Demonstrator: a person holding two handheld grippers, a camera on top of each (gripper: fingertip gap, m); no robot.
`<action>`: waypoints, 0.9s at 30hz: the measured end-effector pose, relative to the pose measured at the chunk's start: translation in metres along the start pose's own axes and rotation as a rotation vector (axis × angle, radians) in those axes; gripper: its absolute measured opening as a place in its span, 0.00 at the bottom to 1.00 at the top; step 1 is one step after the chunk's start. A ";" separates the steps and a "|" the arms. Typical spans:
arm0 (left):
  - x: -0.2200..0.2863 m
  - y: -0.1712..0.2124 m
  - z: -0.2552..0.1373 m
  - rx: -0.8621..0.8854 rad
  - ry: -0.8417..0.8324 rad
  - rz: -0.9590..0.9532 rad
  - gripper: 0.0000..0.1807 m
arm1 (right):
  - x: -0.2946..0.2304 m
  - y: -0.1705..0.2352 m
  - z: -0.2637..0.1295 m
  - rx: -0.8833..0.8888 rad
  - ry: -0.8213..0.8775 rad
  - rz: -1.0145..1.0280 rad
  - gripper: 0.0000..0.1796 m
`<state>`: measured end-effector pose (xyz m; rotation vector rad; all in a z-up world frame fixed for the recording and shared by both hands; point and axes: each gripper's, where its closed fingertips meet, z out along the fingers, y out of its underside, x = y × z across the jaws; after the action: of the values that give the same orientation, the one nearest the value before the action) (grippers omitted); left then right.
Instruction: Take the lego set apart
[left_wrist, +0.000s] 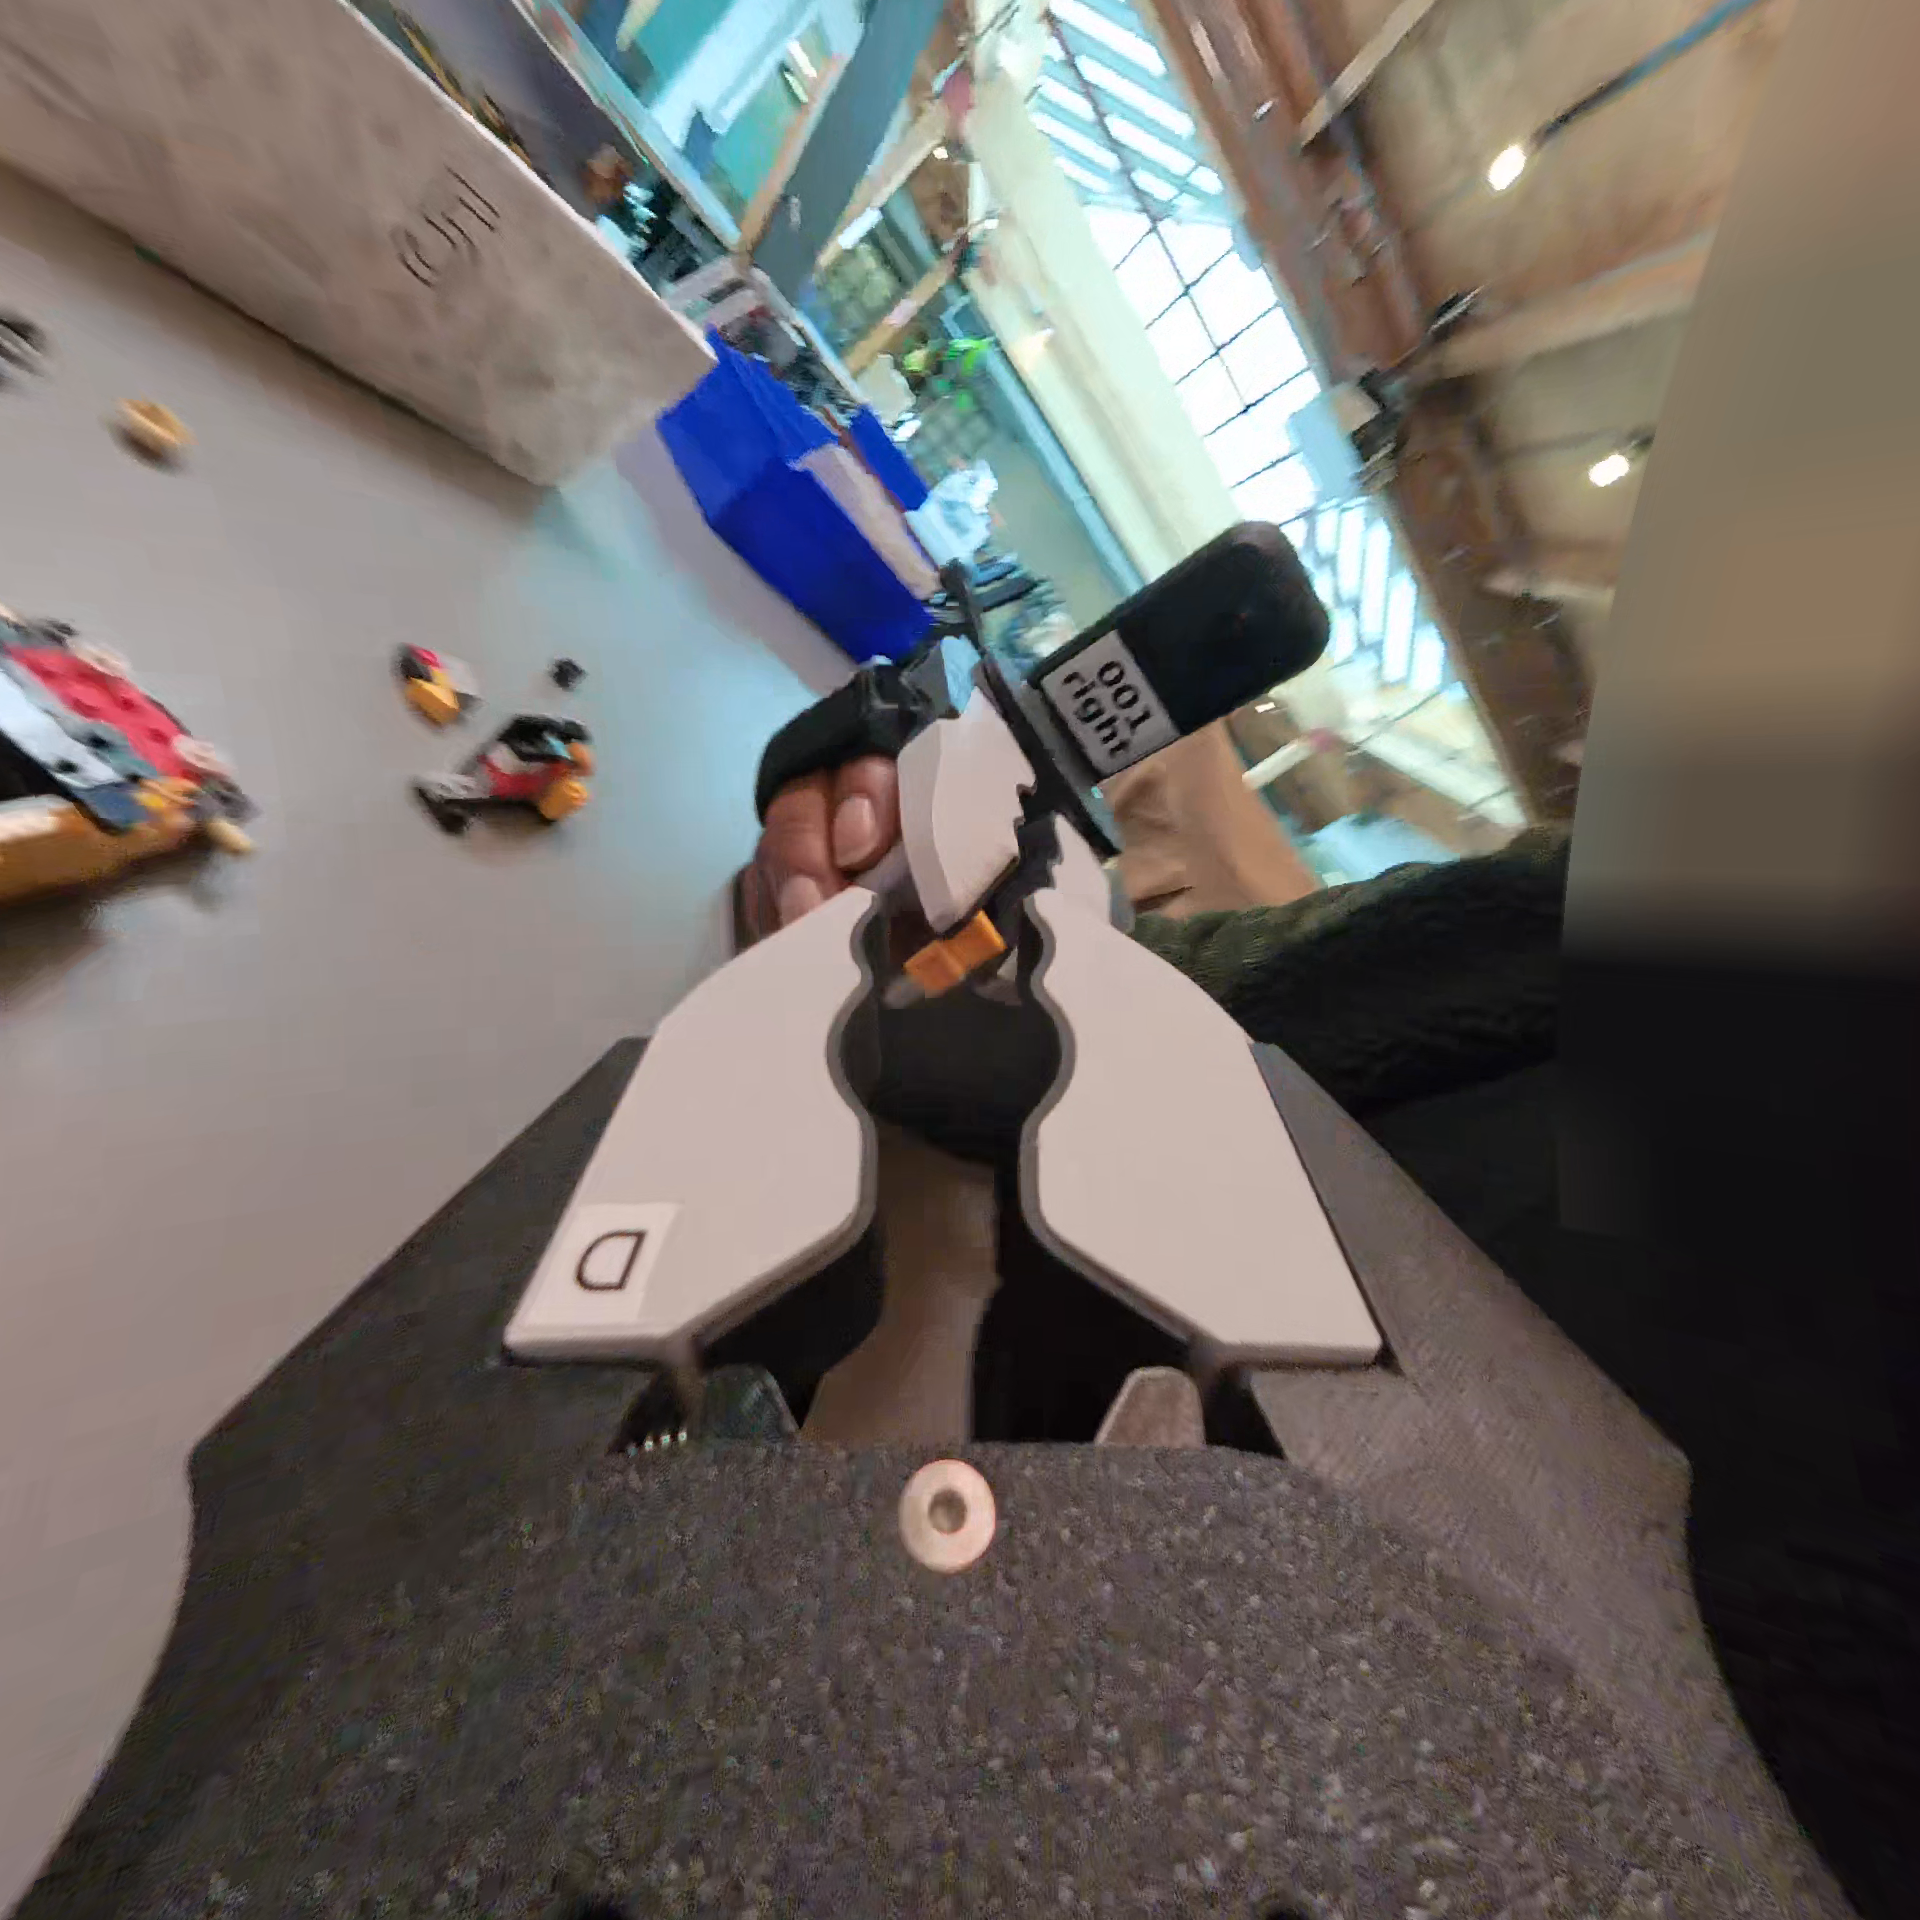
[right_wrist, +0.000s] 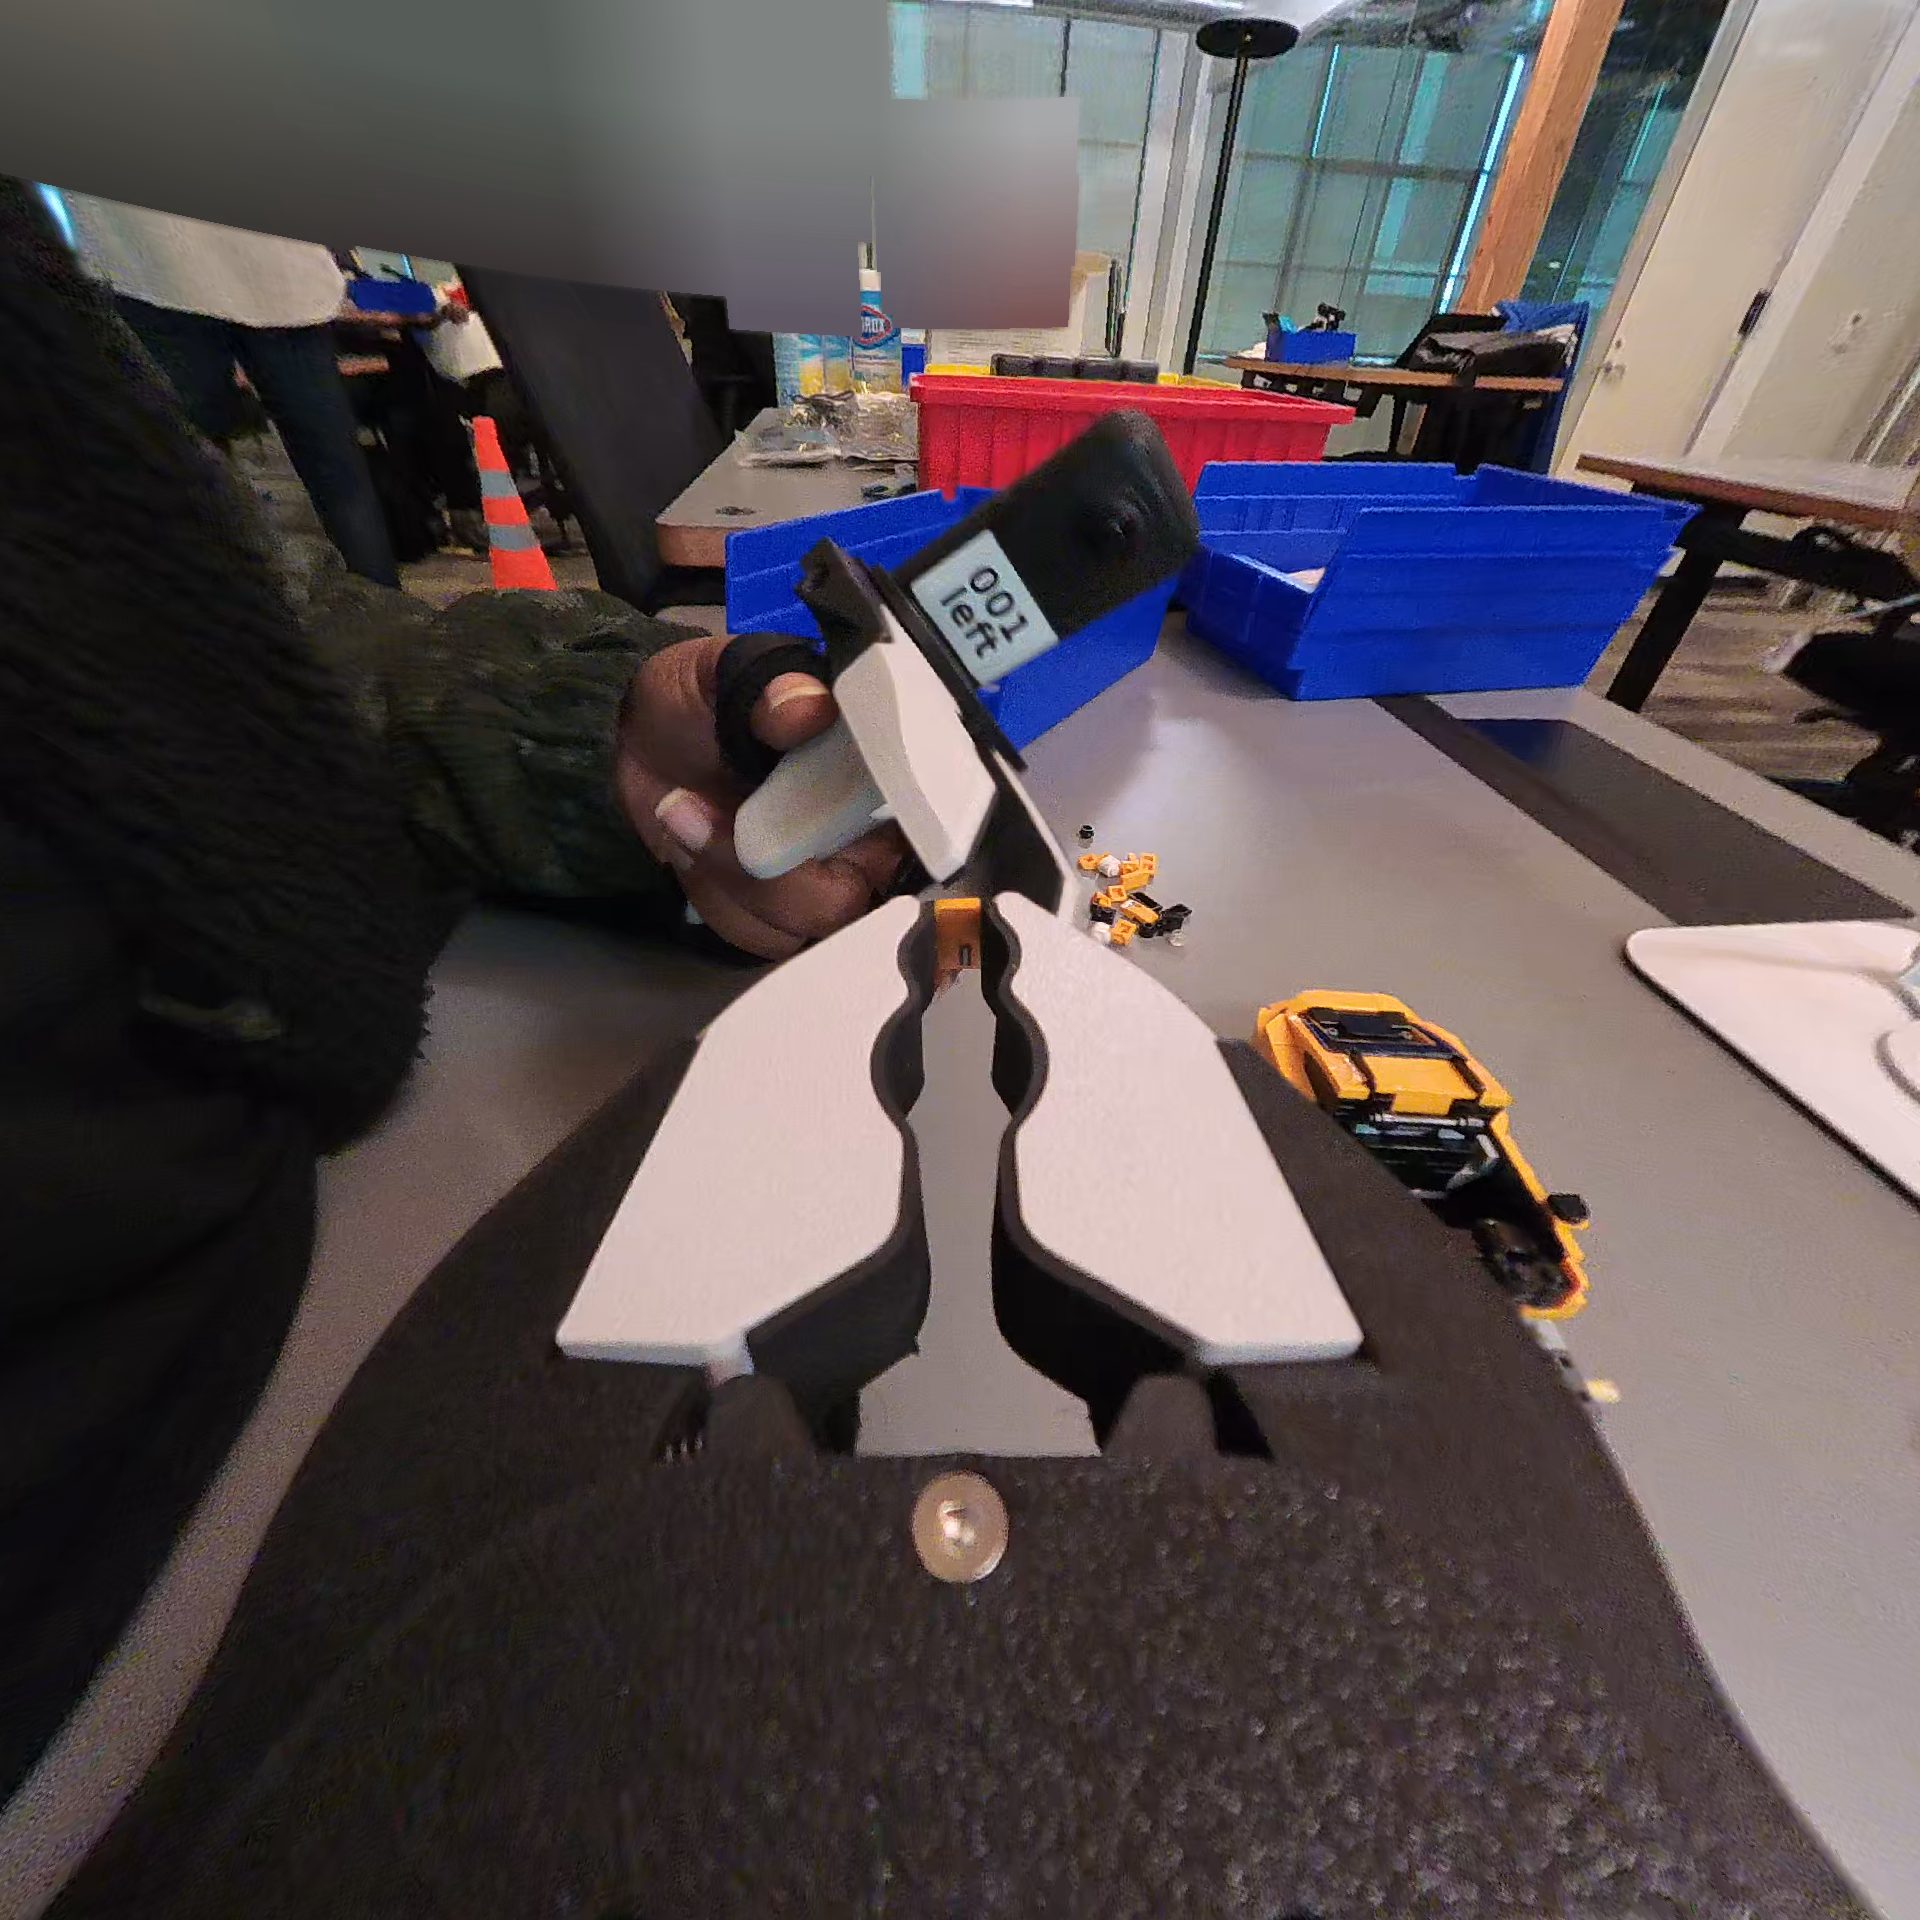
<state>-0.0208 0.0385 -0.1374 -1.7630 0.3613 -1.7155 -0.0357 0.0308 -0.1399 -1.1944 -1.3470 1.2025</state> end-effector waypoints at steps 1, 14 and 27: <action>0.002 0.002 0.001 -0.003 0.042 -0.048 0.12 | -0.001 0.000 0.000 -0.003 0.002 -0.022 0.04; -0.001 -0.004 -0.020 -0.029 0.002 -0.027 0.09 | 0.003 0.000 -0.001 -0.033 0.094 -0.173 0.06; -0.147 -0.026 -0.201 -0.345 -1.162 0.401 0.09 | 0.077 -0.016 -0.057 0.042 0.409 -0.023 0.09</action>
<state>-0.2369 0.0960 -0.2493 -2.3851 0.4326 -0.2026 0.0136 0.1117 -0.1168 -1.3065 -1.0209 0.9035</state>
